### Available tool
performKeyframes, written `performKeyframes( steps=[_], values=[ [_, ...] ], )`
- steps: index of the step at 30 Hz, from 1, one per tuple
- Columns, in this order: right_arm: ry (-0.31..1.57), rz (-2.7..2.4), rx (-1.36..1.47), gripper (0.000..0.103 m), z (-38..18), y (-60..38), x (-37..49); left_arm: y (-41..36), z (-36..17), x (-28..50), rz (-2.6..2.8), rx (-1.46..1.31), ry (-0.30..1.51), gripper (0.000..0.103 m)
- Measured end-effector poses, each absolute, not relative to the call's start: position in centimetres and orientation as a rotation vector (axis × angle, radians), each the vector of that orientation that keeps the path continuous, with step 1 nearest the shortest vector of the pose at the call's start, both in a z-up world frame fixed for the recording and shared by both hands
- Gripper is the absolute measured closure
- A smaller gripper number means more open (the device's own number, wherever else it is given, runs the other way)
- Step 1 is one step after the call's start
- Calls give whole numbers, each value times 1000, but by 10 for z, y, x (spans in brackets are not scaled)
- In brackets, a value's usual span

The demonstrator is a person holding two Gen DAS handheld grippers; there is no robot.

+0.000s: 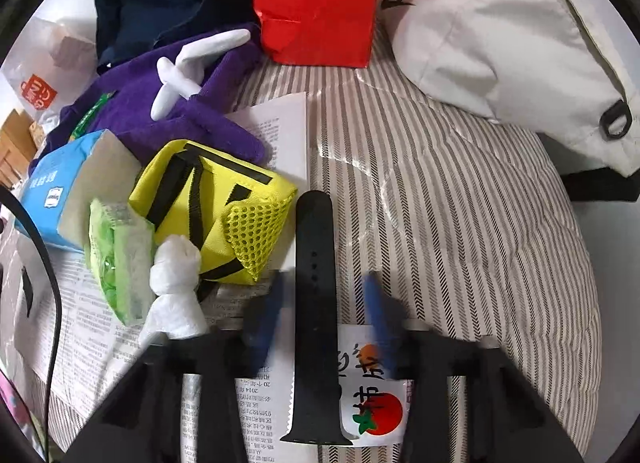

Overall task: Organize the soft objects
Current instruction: 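Lift the black watch strap off the printed sheet with the right tool, then grasp the white foam block with the left tool while the right tool holds the strap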

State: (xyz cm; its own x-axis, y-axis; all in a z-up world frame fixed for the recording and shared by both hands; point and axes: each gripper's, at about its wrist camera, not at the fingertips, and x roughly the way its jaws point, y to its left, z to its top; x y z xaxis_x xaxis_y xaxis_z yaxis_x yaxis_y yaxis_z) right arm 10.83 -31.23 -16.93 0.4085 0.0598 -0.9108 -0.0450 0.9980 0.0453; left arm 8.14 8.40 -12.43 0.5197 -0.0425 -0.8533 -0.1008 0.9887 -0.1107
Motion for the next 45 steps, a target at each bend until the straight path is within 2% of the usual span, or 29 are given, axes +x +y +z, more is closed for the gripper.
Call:
performKeyframes(
  steps=[12,16,26,28,39,45],
  values=[
    [1161,66,-17,82,-167,-310,107,82,-132,79,23,-164,1036,39],
    [1173,80,61,83,-165,-319,111,83,-132,75,21,-164,1036,39],
    [1120,67,97,83,-133,-326,107,91,-135,67,15,-186,1035,39],
    [1115,72,92,83,-128,-324,105,90,-137,66,8,-183,1032,33],
    [1092,123,86,83,-114,-308,92,79,-143,103,0,-109,1026,32],
    [1101,139,88,83,-115,-303,88,72,-154,121,-3,-21,1043,18]
  ],
)
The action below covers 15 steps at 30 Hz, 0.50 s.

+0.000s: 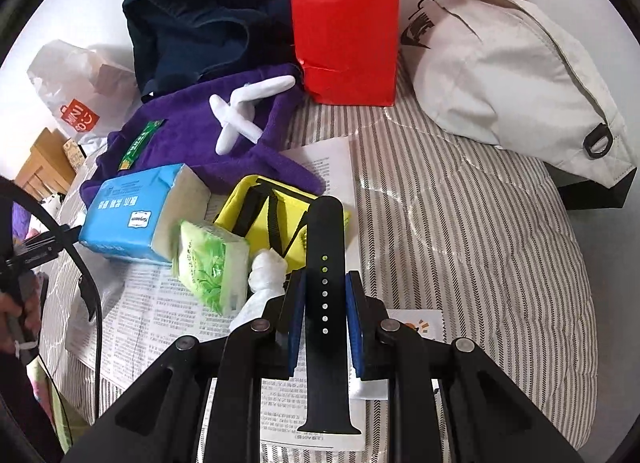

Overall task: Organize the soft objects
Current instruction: 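Grasp the white foam block with the left tool while the right tool holds the strap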

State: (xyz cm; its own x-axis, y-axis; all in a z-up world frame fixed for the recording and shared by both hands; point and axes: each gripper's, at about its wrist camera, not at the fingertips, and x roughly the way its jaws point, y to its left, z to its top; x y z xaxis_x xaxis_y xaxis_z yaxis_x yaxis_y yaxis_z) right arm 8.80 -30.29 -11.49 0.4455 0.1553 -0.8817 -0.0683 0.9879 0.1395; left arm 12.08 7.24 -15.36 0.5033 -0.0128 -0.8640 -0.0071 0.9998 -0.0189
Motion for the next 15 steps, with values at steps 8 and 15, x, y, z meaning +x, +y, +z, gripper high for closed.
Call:
performKeyframes(
  steps=[8,15],
  values=[
    [1110,162,82,83,-117,-293,93,87,-165,130,68,-2,1068,14],
    [1113,172,82,83,-117,-288,97,105,-159,130,81,-90,1036,17]
  ],
)
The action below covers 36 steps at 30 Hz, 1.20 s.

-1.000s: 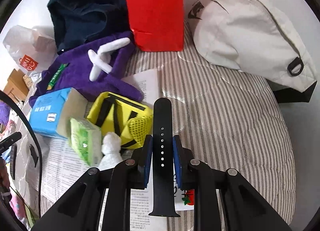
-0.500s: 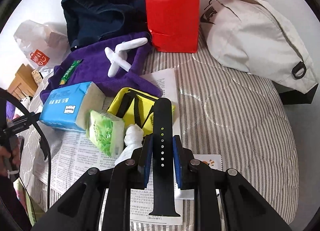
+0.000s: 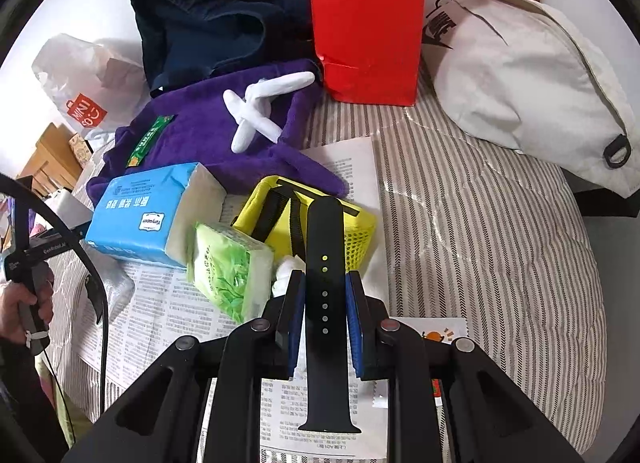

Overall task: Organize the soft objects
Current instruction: 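Grasp the white foam block with the left tool while the right tool holds the strap, then carry the white foam block toward the purple towel with the left tool while the right tool carries the strap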

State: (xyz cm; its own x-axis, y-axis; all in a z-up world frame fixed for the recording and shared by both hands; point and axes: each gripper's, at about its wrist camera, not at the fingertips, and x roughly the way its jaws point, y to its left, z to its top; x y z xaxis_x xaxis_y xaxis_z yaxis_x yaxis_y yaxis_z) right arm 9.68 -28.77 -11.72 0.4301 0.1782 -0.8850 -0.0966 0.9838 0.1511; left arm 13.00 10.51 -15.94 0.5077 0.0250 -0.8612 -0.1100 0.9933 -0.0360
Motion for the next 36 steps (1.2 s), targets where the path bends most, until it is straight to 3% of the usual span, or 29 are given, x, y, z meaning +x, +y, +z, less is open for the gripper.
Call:
performKeyframes(
  steps=[10,36],
  values=[
    [1128,173,77,83,-122,-284,97,123,-149,127,103,-172,1009,67],
    [1045,268,72,83,-80,-255,113,120,-86,115,55,-190,890,68]
  ],
)
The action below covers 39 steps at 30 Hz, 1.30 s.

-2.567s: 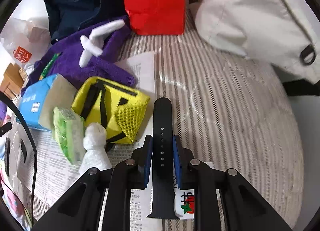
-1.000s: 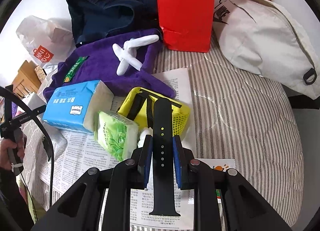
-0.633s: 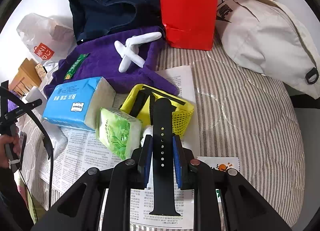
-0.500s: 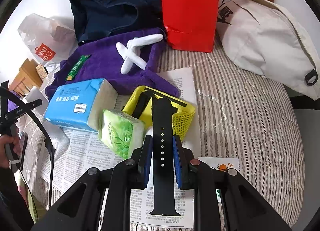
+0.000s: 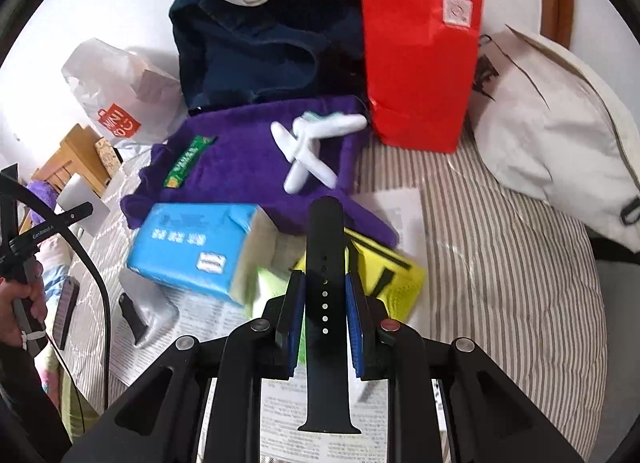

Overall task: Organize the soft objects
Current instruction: 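Carry the white foam block toward the purple towel with the left tool while the right tool carries the strap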

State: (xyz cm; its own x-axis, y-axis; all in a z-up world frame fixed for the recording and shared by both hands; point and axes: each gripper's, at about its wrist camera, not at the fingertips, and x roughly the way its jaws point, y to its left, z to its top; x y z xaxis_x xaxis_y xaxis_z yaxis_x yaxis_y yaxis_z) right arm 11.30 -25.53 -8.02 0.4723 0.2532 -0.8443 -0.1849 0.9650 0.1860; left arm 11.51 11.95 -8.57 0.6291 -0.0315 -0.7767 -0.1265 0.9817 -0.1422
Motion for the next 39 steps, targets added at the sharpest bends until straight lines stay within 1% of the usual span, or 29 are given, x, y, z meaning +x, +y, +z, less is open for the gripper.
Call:
performKeyframes(
  steps=[14,25,31,39],
  values=[
    [1030,331,58,83,-70,-219,166,103,-75,145,-5,-169,883,68],
    [1029,367,35,83,-73,-191,220,101,-83,178,-30,-172,899,68],
    [1041,400,-4,83,-84,-168,256,103,-89,194,-36,-177,909,68],
    [1100,400,-26,83,-117,-153,287,106,-99,211,-49,-189,922,68]
  ],
)
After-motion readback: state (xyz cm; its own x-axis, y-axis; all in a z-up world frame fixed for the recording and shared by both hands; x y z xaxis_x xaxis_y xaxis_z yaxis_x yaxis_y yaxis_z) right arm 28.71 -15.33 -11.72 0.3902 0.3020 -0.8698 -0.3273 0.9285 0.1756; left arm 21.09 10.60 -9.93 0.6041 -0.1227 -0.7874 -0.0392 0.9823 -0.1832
